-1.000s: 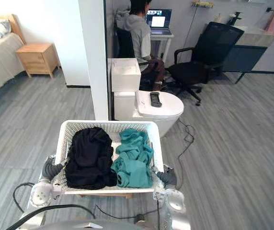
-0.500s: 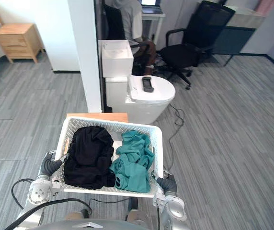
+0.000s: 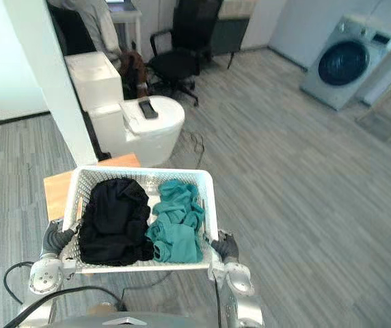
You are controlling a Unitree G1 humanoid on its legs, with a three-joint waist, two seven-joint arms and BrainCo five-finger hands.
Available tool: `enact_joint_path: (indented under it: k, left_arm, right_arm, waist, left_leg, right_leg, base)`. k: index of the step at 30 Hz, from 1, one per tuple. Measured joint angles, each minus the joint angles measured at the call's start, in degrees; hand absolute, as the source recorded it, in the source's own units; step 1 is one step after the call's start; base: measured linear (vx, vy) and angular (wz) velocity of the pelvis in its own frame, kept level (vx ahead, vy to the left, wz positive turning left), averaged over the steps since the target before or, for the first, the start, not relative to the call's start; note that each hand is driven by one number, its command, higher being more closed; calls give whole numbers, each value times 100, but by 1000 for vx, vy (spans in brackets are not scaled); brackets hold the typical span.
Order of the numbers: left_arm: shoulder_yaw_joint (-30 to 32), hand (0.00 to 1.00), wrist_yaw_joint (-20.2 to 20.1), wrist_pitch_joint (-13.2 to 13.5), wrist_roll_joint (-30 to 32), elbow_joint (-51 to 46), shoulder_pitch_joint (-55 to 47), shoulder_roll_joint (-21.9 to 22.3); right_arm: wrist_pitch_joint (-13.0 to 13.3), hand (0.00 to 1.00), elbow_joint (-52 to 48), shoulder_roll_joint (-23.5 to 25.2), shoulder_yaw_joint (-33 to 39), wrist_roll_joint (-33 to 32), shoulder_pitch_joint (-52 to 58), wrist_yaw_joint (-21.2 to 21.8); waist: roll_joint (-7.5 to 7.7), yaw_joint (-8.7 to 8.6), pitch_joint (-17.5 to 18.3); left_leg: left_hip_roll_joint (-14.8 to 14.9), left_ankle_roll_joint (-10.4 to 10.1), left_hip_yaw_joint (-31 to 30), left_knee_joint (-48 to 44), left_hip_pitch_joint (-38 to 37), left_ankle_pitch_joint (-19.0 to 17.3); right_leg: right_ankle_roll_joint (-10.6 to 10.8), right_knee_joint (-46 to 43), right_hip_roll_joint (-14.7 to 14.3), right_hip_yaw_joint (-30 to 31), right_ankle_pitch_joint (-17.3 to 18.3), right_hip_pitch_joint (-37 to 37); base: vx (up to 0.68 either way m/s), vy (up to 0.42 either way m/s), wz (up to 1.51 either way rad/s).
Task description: Pick up the laundry basket with both hands and put the clothes into the washing machine.
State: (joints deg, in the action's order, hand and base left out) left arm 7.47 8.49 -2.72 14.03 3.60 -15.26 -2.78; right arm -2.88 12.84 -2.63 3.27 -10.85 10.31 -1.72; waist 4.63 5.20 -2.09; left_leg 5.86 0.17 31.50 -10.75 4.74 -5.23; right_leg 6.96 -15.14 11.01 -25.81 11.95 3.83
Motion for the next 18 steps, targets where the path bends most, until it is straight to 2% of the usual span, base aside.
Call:
enact_joint_path:
  k: [2, 3, 5, 7, 9, 12, 14, 17, 18]
  left_arm:
    - [-201, 100, 2, -3, -42, 270, 4, 11]
    - [-297, 100, 3, -3, -82, 395, 26, -11]
    - [-394, 100, 4, -3, -121, 493, 79, -49]
    - [-504, 100, 8, -2, -148, 724, 271, -92]
    - [-566, 100, 12, -2, -148, 754, 311, -104]
    - [-614, 100, 17, -2, -159, 997, 456, -145]
    - [-726, 100, 18, -2, -191, 1158, 573, -192]
    - [-817, 100, 5, -3, -399, 1358, 575, -188]
    - [-818, 100, 2, -2, -403, 1361, 538, -187]
  right_arm:
    - [-16, 100, 0, -165, -8, 1, 141, -3]
    - [-16, 100, -20, -243, -4, 0, 186, -5]
    - [-14, 100, -54, -283, 33, 0, 204, -10]
    - [3, 100, -80, -280, 151, 0, 177, -31]
    - [5, 100, -107, -281, 188, 0, 186, -72]
    - [5, 100, -124, -225, 207, 0, 301, -149]
    - [5, 100, -254, -209, 243, -2, 446, -211]
    - [22, 100, -544, -238, 263, -9, 711, -244]
    - [38, 100, -582, -241, 247, -10, 774, -244]
  waist:
    - [-134, -78, 79]
    - [-209, -83, 127]
    - [-238, -111, 154]
    - [-226, -164, 164]
    - [-224, -256, 168]
    - [-230, -371, 160]
    - [-292, -481, 110]
    - [-537, -620, -83]
    - [-588, -635, -111]
  left_leg:
    - [57, 8, 66, -90, 72, 46]
    - [145, 5, 107, -103, 85, 48]
    - [215, -19, 184, -95, 103, 63]
    - [317, -30, 512, -81, 108, 72]
    - [360, -29, 792, -92, 100, 71]
    - [585, -73, 1050, -325, 15, -5]
    - [890, -156, 1160, -737, 11, -261]
    - [1742, -353, 1654, -1628, -324, -748]
    - [1864, -362, 1751, -1791, -399, -749]
  right_leg:
    - [-46, 443, -118, 95, -112, 67]
    - [-68, 687, -240, 210, -303, 91]
    - [-94, 962, -332, 339, -498, 106]
    - [-116, 1454, -437, 681, -794, 90]
    - [-122, 1668, -450, 988, -948, 0]
    - [-173, 1780, -555, 1574, -1169, -155]
    - [-195, 1769, -679, 1792, -1177, -164]
    - [-469, 1358, -1125, 2332, -931, -183]
    - [-511, 1316, -1164, 2460, -875, -178]
  base:
    - [-18, -23, -38]
    - [-28, -12, -42]
    - [-71, -5, -47]
    - [-100, -18, -78]
    - [-118, -12, -89]
    - [-116, -31, -106]
    - [-104, -52, -75]
    - [-143, -92, -97]
    - [-115, -67, -106]
